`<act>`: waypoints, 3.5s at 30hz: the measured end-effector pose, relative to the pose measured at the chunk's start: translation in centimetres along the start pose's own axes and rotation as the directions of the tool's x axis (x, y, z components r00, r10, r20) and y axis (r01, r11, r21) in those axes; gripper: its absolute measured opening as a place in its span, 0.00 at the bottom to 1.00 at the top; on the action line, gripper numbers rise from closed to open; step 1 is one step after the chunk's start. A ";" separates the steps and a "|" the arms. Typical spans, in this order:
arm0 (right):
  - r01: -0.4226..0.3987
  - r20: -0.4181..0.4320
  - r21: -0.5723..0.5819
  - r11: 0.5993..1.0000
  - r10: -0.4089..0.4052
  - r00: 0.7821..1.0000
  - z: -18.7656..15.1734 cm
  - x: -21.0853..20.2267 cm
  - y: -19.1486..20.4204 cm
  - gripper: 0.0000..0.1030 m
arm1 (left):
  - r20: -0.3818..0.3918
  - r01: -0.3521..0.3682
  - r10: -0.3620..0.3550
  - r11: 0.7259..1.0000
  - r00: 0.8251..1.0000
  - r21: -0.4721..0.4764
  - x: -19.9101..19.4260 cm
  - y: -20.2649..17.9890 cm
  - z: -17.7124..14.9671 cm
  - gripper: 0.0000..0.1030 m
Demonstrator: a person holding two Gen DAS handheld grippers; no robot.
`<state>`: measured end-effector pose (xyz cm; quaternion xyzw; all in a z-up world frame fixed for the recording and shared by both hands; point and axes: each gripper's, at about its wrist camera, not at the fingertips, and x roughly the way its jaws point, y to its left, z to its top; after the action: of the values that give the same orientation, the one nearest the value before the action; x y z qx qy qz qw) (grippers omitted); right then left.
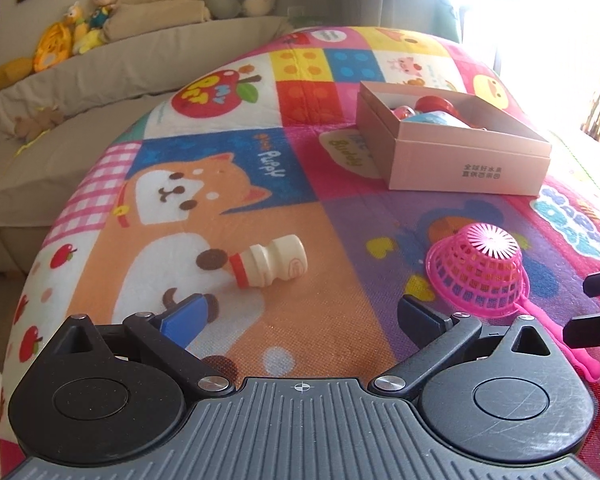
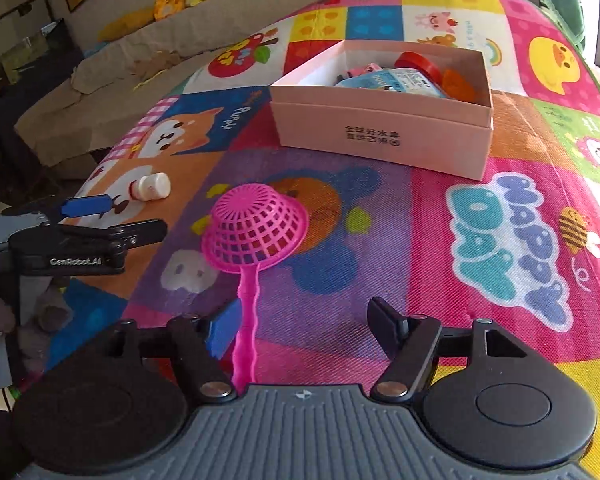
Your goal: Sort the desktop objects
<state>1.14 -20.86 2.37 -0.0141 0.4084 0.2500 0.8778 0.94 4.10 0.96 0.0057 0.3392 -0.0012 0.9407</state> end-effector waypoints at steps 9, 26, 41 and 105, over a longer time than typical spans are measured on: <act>0.104 0.031 0.167 0.980 -0.111 0.993 0.7 1.5 -2.6 0.99 | -0.043 0.019 -0.021 0.998 0.999 -0.062 0.6 0.9 -0.2 1.00; 0.187 0.101 0.092 0.978 -0.196 0.975 -0.9 2.1 -0.7 1.00 | -0.038 0.006 -0.009 0.996 0.999 -0.085 1.1 0.5 0.7 1.00; 0.196 0.103 0.088 0.977 -0.205 0.973 -0.9 2.1 -0.7 1.00 | 0.000 -0.032 0.032 0.995 0.999 -0.093 2.9 0.7 2.7 0.55; 0.168 0.254 0.307 0.937 -0.251 0.934 20.7 3.1 -11.5 0.80 | -0.017 0.237 -0.237 0.963 0.971 0.125 2.5 -6.5 6.1 1.00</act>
<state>22.73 -24.87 11.84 0.1030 0.3029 0.0931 0.9428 6.69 -2.46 4.03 0.0246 0.3377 -0.1350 0.9312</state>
